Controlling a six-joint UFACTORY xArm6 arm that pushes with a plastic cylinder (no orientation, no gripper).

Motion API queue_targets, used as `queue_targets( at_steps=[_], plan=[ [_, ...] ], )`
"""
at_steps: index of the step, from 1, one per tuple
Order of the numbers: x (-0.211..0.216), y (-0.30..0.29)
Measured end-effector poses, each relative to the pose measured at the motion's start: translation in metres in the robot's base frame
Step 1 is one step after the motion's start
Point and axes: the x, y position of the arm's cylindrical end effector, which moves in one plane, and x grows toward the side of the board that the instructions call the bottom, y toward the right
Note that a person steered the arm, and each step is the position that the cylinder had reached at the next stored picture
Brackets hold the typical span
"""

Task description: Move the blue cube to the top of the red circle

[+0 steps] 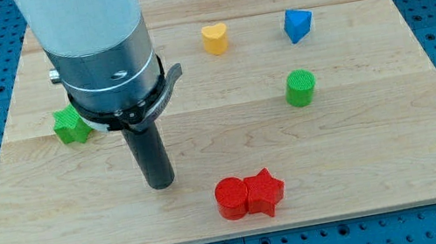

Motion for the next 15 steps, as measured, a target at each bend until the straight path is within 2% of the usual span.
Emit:
queue_targets(
  at_steps=[1, 2, 4, 5, 6, 8, 9, 10, 11, 12, 13, 15],
  plan=[
    [-0.013, 0.031],
    [-0.037, 0.106],
    [-0.024, 0.190],
    [-0.025, 0.122],
    [-0.082, 0.066],
    [-0.260, 0.005],
    [-0.279, -0.046],
    [-0.231, -0.022],
    [-0.179, 0.026],
    [-0.139, 0.034],
    [-0.127, 0.003],
    [-0.056, 0.093]
  ],
)
